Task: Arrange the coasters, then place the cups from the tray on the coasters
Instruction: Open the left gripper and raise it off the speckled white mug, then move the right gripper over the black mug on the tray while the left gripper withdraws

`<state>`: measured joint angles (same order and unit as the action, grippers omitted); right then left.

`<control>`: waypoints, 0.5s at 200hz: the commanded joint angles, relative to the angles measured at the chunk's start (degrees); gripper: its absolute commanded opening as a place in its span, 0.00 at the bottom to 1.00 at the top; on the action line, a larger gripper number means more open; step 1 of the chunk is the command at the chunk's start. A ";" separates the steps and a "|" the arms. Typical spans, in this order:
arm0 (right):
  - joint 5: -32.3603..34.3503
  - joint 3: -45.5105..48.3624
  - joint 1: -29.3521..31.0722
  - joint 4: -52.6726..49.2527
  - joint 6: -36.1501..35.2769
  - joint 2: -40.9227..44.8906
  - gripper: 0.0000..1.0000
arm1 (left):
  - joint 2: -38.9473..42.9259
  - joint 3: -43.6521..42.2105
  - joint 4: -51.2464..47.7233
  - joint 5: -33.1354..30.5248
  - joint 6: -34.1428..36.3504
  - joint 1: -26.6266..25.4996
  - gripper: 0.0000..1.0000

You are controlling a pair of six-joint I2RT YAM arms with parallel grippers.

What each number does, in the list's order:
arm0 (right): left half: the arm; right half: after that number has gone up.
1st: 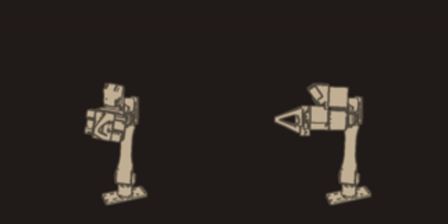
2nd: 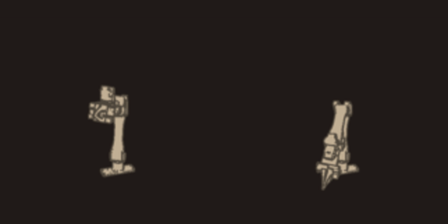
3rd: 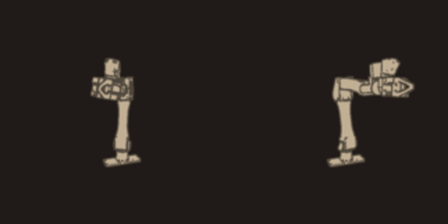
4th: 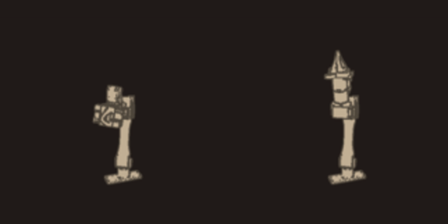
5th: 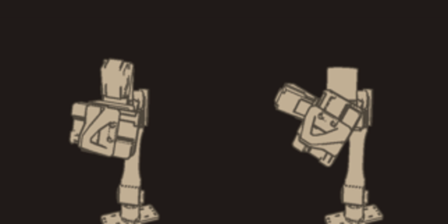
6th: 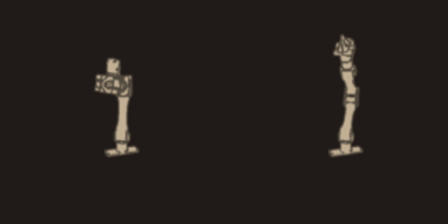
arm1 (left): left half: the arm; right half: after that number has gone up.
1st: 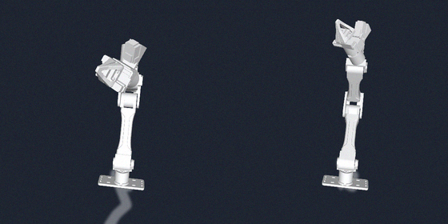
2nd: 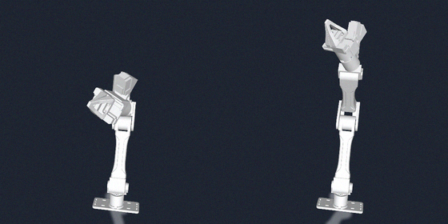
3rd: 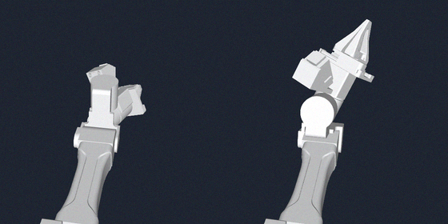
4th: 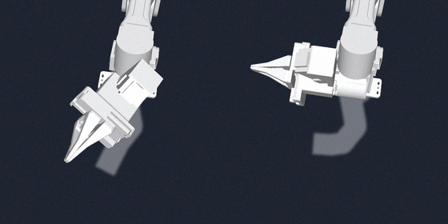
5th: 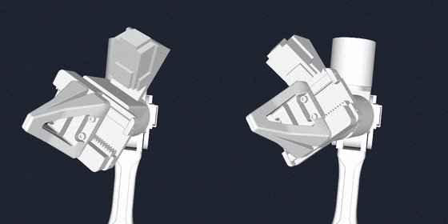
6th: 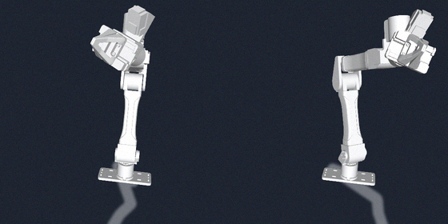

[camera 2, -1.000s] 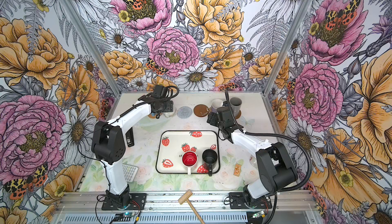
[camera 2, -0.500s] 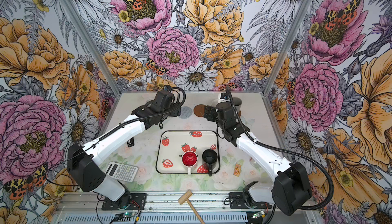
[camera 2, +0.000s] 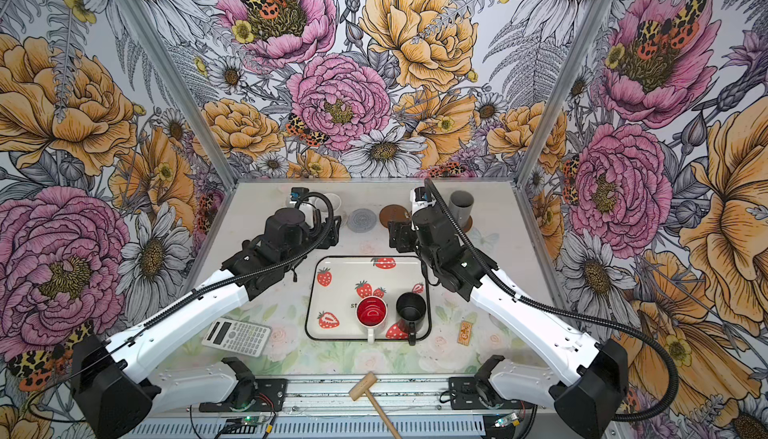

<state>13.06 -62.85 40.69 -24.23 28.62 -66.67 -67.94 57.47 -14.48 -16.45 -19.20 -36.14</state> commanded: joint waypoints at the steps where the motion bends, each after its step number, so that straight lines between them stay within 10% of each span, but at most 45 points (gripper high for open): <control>1: 3.08 -0.38 3.59 -4.89 0.83 2.66 0.77 | 1.44 -2.24 4.53 4.05 -0.97 2.06 0.80; 100: 19.81 -0.09 24.74 -27.96 14.85 5.33 0.71 | 3.96 -5.88 6.40 8.63 -1.90 5.20 0.80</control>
<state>25.76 -62.96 60.84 -45.17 37.28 -64.10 -65.60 52.69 -10.04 -9.32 -20.64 -31.62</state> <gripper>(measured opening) 0.712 0.797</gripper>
